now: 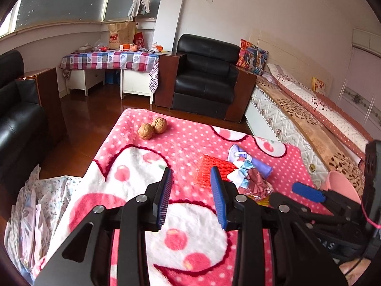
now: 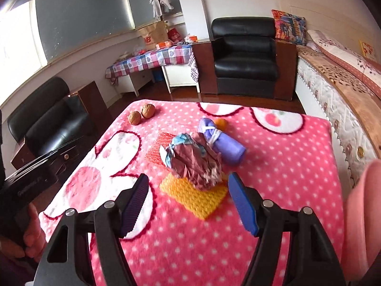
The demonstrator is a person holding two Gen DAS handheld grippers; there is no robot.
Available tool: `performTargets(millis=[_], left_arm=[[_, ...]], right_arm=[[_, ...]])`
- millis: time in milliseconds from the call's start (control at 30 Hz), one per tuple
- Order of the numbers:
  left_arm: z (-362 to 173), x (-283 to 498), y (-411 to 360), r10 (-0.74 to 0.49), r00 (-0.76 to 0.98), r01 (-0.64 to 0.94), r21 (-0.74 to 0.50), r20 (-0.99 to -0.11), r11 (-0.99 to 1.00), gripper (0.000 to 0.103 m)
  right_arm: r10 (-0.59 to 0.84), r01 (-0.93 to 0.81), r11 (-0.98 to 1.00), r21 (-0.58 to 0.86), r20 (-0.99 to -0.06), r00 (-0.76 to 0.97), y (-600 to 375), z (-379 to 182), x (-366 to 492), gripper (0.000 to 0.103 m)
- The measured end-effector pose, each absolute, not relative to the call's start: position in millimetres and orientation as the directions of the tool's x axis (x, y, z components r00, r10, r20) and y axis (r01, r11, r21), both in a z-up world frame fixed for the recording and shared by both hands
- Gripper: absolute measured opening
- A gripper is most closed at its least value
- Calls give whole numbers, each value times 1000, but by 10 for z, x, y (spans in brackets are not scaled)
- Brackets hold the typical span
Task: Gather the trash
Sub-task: 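Grasp the brown crumpled wrapper with the right tool while the left tool grasps the yellow mesh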
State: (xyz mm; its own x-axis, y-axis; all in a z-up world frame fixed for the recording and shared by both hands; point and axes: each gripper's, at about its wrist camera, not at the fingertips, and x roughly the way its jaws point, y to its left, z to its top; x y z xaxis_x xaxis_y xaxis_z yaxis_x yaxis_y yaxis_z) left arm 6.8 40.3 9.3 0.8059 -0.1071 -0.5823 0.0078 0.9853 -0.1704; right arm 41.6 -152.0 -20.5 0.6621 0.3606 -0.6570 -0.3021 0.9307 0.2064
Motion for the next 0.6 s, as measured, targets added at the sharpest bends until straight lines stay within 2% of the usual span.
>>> performTargets(millis=[367, 400, 433, 467, 600], left_arm=[[-169, 498, 363, -160, 725, 33, -198, -670, 980, 33], [-198, 531, 373, -170, 715, 35, -208, -678, 977, 33], [-226, 569, 378, -182, 703, 35, -223, -687, 974, 33], [-247, 598, 381, -190, 697, 33, -233, -692, 972, 33], [-339, 679, 392, -215, 672, 40, -255, -709, 966, 33]], right_arm=[[329, -334, 931, 145, -726, 603, -1264, -537, 905, 68], [323, -321, 935, 151, -737, 594, -1286, -585, 947, 56], [317, -309, 938, 156, -748, 583, -1303, -623, 970, 39], [313, -288, 942, 174, -764, 564, -1354, -679, 1007, 33], [390, -254, 920, 298, -755, 527, -1550, -777, 1033, 30]])
